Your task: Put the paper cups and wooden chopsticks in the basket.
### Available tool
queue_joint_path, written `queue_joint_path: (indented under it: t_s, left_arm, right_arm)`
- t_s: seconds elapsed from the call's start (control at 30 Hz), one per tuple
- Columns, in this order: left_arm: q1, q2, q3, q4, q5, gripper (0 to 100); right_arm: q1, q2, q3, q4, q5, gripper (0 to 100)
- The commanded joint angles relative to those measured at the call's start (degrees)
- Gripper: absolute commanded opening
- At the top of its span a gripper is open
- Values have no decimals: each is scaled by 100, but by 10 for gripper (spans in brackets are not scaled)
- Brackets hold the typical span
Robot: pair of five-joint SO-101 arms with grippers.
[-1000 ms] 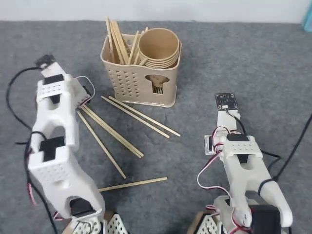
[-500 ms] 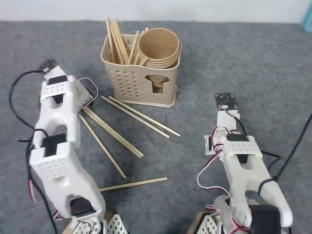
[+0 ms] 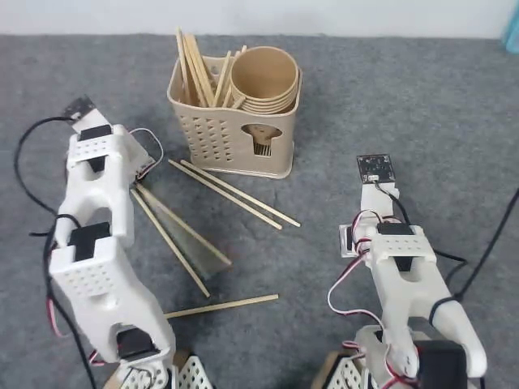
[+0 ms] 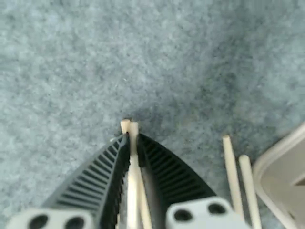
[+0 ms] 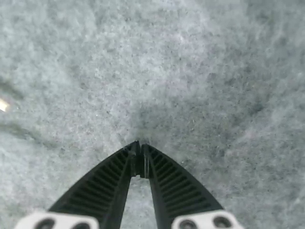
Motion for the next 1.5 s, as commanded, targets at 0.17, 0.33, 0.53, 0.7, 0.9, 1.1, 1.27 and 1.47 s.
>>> queue_joint_path:
  t_s: [0.17,0.33,0.53,0.7,0.9,1.1,1.27,1.47]
  left_arm:
    - [9,-79,-198,53,70,13]
    - [-9,-325,-338,246,70,13]
    - [-9,-1248,-523,633,44,13]
    - [-35,-2163,-374,642,26,13]
    - [9,-3367,646,316,-448,12]
    - [0,-4642,1938,-923,-475,12]
    - [18,-5442,2255,-1846,-475,12]
    - [97,-6004,2229,-3525,-475,12]
  right_arm:
    - [-31,-251,-44,-136,70,9]
    - [-31,-251,-44,-145,70,9]
    - [-31,-251,-44,-154,70,9]
    - [-31,-251,-44,-154,70,9]
    - [-31,-251,-44,-154,70,9]
    - [-31,-251,-44,-154,70,9]
    - [-31,-251,-44,-154,70,9]
    - [-31,-251,-44,-154,70,9]
